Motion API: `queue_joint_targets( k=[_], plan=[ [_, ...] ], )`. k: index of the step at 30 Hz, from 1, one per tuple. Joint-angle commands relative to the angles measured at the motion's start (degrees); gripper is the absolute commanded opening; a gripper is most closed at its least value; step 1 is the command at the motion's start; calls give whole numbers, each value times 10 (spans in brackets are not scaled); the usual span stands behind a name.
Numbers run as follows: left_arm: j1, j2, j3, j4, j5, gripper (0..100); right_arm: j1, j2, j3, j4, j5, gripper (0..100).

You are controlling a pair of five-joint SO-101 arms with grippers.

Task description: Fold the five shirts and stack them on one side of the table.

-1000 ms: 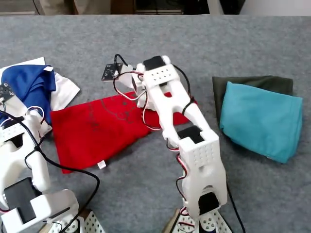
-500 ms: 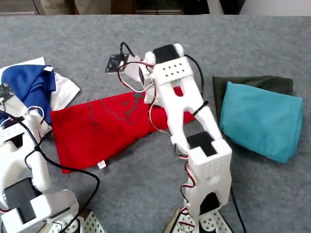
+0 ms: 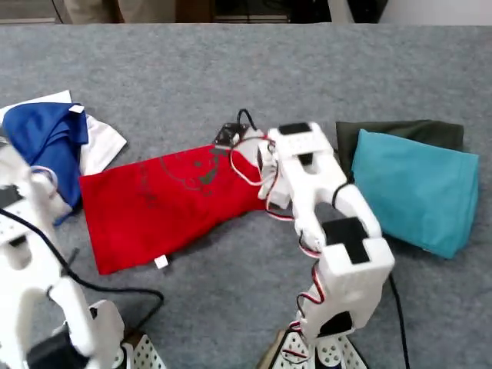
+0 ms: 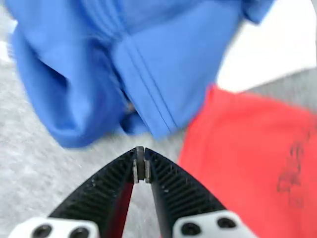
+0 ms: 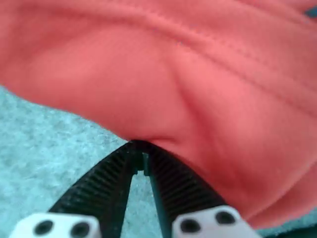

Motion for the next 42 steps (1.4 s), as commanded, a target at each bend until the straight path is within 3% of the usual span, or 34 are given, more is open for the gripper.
queue_joint_targets(
  k=[1, 9, 14, 17, 20, 25, 31, 34, 38, 42],
  plan=[
    [18, -60, 79, -35, -6, 19, 27, -25, 33, -30, -1, 9],
    [-25, -95, 64, -10, -6, 21, 84, -115, 36, 11, 35, 9],
    [-47, -80, -20, 101, -4, 27, 22, -277, 22, 58, 10, 11],
    [-39, -67, -59, 152, -3, 102, -8, -352, 18, 40, -40, 11],
    [-39, -50, -84, 182, 13, 184, 7, -384, 22, -32, -98, 9],
    [-36, -7, -98, 200, 62, 238, 102, -364, 122, -269, -248, 9],
    [33, 64, -99, 193, 69, 254, 95, -325, 238, -442, -255, 9],
    [62, 103, -96, 154, 69, 253, 109, -308, 240, -458, -259, 9],
    [35, 168, -103, 98, 68, 253, 112, -298, 240, -458, -259, 9],
    [15, 223, -117, 94, 66, 253, 117, -297, 244, -461, -259, 9]
  ],
)
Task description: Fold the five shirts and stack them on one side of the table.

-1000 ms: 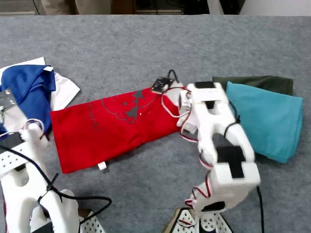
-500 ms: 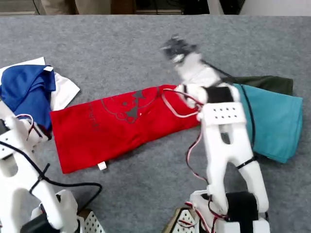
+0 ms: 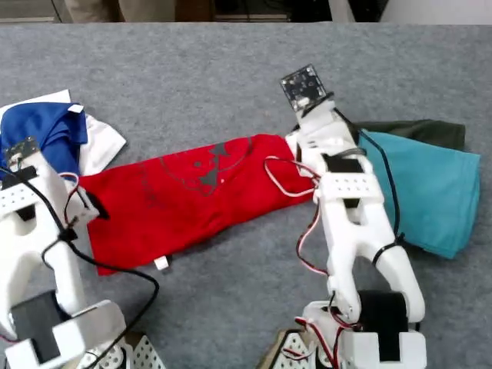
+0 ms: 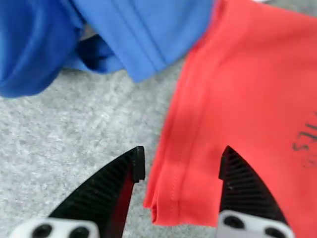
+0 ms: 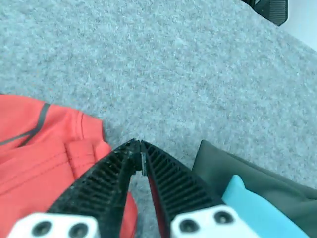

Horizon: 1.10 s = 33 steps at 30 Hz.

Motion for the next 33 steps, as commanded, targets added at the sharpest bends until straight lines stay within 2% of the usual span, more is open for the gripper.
queue_joint_targets(
  k=[1, 7, 14, 21, 24, 29, 33],
  plan=[
    [-13, 33, -31, -11, -1, 253, 20, 0, 6, -15, -4, 9],
    [-10, 78, -31, -13, -1, 253, 22, 0, 33, -51, -4, 9],
    [-10, 89, -29, -55, -1, 252, 21, 26, 39, -72, -3, 9],
    [-9, 90, -26, -57, -1, 133, 24, 79, -2, -67, -4, 9],
    [-9, 91, -19, -67, -1, 119, 24, 79, -1, -67, -2, 9],
    [15, 91, 33, -127, -1, 117, 24, 79, -1, -67, -1, 9],
    [38, 89, 32, -125, -1, 87, 25, 79, -1, -68, -2, 9]
  ],
)
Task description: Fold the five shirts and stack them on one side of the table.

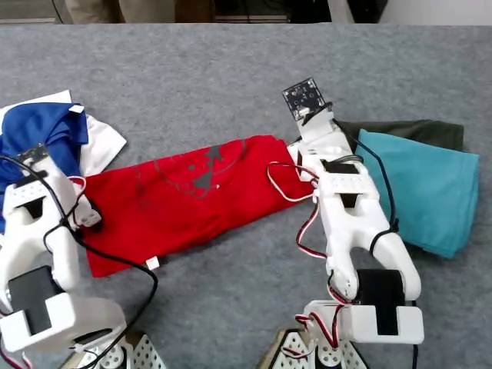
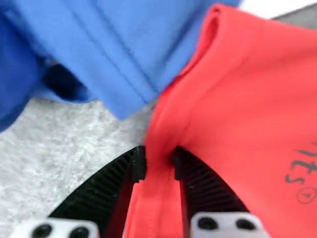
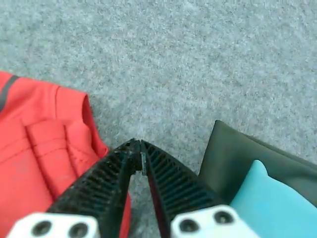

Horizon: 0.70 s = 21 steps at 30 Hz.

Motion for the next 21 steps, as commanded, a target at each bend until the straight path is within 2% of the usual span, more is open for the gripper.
queue_joint_targets(
  k=[1, 3, 6, 11, 16, 21],
  plan=[
    [15, 1, 0, -13, -1, 60, 12, 1, -28, -12, -4, 9],
    [16, 1, -10, -11, -1, 13, 15, 1, -29, -18, -4, 9],
    [17, -3, -41, 21, 0, 26, 17, 2, -33, -46, -4, 9],
    [17, 0, -161, 148, 4, 19, 18, -21, -53, -36, -1, 9],
    [18, -3, -287, 257, 4, 19, 61, -105, -80, 26, -4, 9],
    [92, 1, -367, 321, 1, 19, 119, -196, -108, 34, -4, 9]
  ],
)
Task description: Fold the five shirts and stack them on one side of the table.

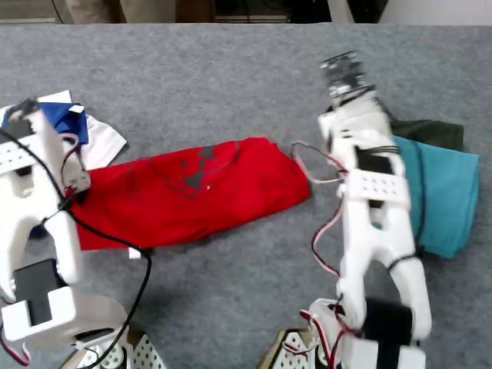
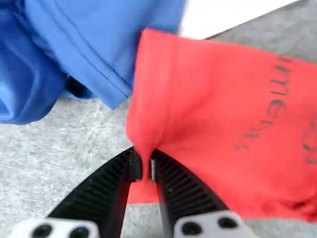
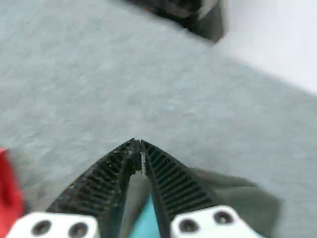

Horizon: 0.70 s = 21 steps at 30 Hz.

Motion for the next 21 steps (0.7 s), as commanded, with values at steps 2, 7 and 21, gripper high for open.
queue_joint_targets(
  k=[2, 7, 21],
  plan=[
    [94, -4, -64, 29, 1, 19, 44, -93, -64, -6, -4, 9],
    [232, -4, -68, 29, 4, 19, 76, -107, -79, -24, -20, 9],
    [448, 109, -208, -36, 63, 19, 133, -108, -82, -48, -40, 9]
  ],
)
